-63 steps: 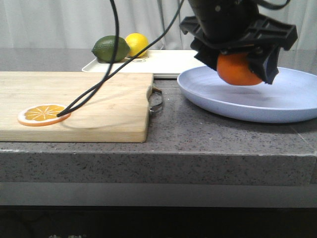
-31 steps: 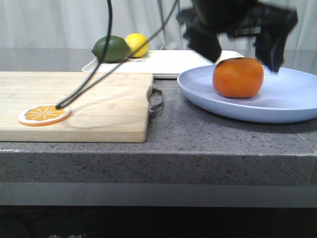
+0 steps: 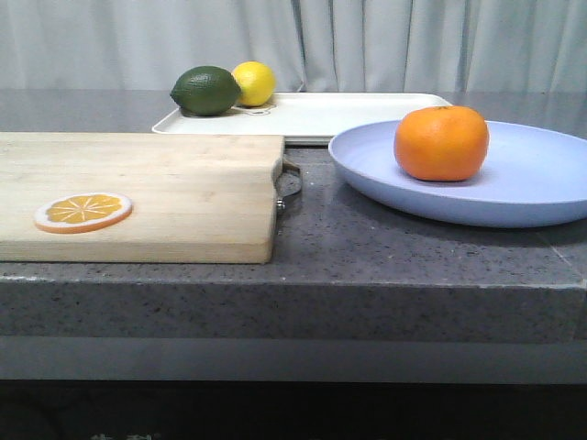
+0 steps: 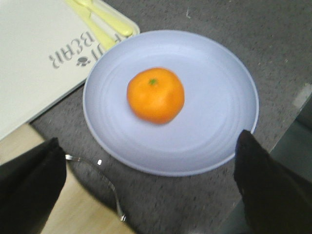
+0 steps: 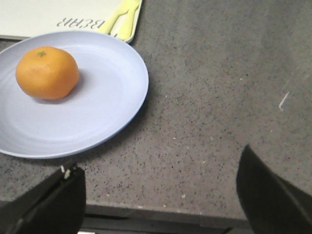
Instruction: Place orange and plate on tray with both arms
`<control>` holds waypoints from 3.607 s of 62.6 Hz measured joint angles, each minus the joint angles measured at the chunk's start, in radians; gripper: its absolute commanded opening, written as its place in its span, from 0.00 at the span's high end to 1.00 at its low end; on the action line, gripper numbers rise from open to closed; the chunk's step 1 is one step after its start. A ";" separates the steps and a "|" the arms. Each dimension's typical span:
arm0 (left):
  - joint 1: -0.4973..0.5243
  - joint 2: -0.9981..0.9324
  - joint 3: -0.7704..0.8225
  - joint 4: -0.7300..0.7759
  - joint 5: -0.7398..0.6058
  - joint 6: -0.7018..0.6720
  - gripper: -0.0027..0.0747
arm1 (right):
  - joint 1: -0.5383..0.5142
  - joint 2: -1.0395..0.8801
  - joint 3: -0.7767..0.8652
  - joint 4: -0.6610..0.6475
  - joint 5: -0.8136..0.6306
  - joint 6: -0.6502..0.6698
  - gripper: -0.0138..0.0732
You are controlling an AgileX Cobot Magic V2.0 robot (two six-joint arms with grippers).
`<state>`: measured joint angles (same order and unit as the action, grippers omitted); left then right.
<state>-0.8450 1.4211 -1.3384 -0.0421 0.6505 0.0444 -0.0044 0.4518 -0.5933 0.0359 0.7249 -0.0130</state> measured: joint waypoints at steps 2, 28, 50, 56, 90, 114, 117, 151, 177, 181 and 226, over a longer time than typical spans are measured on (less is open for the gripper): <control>0.013 -0.044 0.047 0.002 -0.007 0.000 0.09 | 0.000 0.009 0.000 0.000 0.009 0.000 0.11; 0.098 -0.481 0.442 0.006 -0.029 0.000 0.09 | -0.016 0.339 -0.187 0.003 0.144 0.019 0.11; 0.098 -0.644 0.486 0.006 -0.010 0.000 0.09 | -0.198 0.698 -0.429 0.196 0.252 -0.092 0.11; 0.098 -0.659 0.486 0.006 -0.011 0.000 0.09 | -0.210 0.783 -0.436 0.330 0.257 -0.172 0.11; 0.098 -0.659 0.488 0.006 0.004 0.000 0.09 | -0.211 1.075 -0.438 0.641 0.230 -0.326 0.26; 0.098 -0.659 0.488 0.006 0.007 0.000 0.09 | -0.211 1.103 -0.439 0.665 0.214 -0.337 0.75; 0.098 -0.659 0.488 0.006 0.007 0.000 0.09 | -0.211 1.103 -0.439 0.665 0.211 -0.337 0.79; 0.098 -0.659 0.488 0.006 0.007 0.000 0.09 | -0.211 1.141 -0.545 0.662 0.232 -0.254 0.91; 0.098 -0.659 0.488 0.006 0.007 0.000 0.09 | -0.092 1.381 -0.932 0.651 0.264 -0.056 0.91; 0.098 -0.659 0.488 0.006 0.007 0.000 0.09 | -0.079 1.435 -0.994 0.651 0.269 -0.017 0.91; 0.098 -0.659 0.488 0.006 0.008 -0.005 0.09 | -0.015 1.793 -1.512 0.681 0.285 0.210 0.40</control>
<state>-0.7467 0.7624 -0.8505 -0.0365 0.6585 0.0399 -0.0195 2.2445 -2.1057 0.7168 1.0104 0.1968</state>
